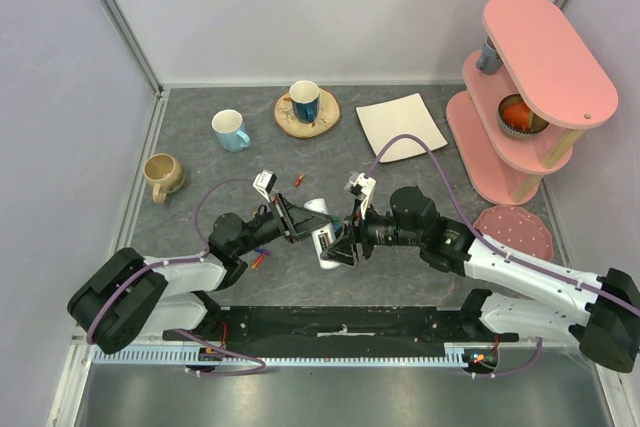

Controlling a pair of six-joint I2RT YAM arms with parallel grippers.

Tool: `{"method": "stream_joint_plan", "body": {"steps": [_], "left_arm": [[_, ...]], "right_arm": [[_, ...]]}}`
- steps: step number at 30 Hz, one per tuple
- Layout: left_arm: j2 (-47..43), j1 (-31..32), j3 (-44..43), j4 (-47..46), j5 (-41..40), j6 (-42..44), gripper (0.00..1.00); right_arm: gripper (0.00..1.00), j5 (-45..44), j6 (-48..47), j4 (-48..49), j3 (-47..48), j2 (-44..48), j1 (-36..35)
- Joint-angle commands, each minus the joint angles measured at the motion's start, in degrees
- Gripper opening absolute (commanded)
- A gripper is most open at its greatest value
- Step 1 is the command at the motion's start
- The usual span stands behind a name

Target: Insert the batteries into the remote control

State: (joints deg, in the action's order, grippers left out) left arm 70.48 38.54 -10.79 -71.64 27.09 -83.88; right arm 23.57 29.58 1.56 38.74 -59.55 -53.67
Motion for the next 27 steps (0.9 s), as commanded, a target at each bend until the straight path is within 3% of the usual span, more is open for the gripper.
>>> {"method": "stream_joint_plan", "body": {"steps": [1,13,27], "left_arm": [[-2.1,1.8,-3.2,-23.7,3.3,-0.5,0.02],[-2.5,2.1,-3.5,-23.7,4.2,-0.1,0.02],[-0.3,2.2,-1.3,-23.7,-0.1,0.1,0.02]], "right_arm": [[0.64,-2.7,0.0,1.8,1.0,-1.6,1.7],[0.62,0.0,1.9,4.1,0.3,-3.7,3.7],[0.69,3.9,1.0,-0.2,3.3,-4.2,3.7]]}}
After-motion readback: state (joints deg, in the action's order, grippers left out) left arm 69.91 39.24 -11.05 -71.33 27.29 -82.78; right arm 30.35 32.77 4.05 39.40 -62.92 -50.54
